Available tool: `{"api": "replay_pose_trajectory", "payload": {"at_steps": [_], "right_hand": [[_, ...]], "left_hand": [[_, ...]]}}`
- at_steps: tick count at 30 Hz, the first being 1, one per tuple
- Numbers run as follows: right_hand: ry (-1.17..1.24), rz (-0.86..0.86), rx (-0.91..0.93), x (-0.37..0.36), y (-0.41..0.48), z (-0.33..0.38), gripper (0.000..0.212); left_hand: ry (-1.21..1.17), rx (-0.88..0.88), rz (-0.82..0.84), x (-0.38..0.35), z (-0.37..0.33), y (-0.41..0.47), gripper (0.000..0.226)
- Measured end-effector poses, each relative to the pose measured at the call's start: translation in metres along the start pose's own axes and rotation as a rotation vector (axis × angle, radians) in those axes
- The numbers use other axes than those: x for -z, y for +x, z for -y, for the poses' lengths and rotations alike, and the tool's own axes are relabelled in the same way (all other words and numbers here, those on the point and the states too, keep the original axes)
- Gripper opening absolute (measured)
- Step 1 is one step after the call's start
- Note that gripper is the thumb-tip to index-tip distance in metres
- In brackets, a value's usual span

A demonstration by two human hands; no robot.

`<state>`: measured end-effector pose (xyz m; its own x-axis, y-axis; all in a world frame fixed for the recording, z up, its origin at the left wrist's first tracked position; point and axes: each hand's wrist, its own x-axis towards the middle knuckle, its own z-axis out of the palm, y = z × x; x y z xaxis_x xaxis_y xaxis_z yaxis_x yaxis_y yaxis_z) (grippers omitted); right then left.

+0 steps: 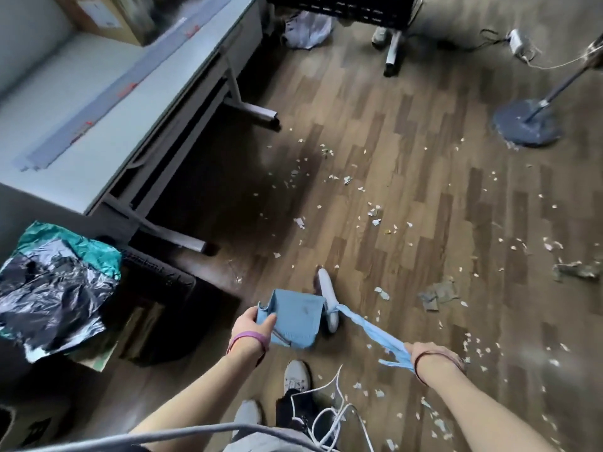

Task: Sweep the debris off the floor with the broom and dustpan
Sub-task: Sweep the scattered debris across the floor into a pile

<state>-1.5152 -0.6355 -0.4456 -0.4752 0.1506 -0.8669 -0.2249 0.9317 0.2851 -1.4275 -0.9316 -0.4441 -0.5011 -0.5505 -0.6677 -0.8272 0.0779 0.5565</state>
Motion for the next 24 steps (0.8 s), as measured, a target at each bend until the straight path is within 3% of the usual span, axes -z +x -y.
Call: {"api": "replay_pose_trajectory", "payload": {"at_steps": [3,6,11,15,24], "right_hand": [[0.043,-0.033,-0.027,0.006,-0.004,-0.015,0.043],[0.105,-0.041,-0.022,0.009,-0.004,-0.028,0.043],[0.071,-0.042,0.033,0.024,0.003,-0.021,0.05],[-0.011,-0.087,0.124,0.058,0.01,0.011,0.048],[-0.281,-0.164,0.368,0.148,0.005,0.139,0.045]], "left_hand": [[0.001,-0.065,0.009,-0.004,-0.02,0.004,0.014],[0.015,-0.083,-0.008,0.0,-0.028,0.007,0.008],[-0.015,0.009,-0.122,0.012,-0.026,0.012,0.015],[-0.113,0.101,-0.15,0.027,-0.02,0.005,0.013],[-0.573,0.319,-0.178,0.067,0.015,0.047,0.014]]}}
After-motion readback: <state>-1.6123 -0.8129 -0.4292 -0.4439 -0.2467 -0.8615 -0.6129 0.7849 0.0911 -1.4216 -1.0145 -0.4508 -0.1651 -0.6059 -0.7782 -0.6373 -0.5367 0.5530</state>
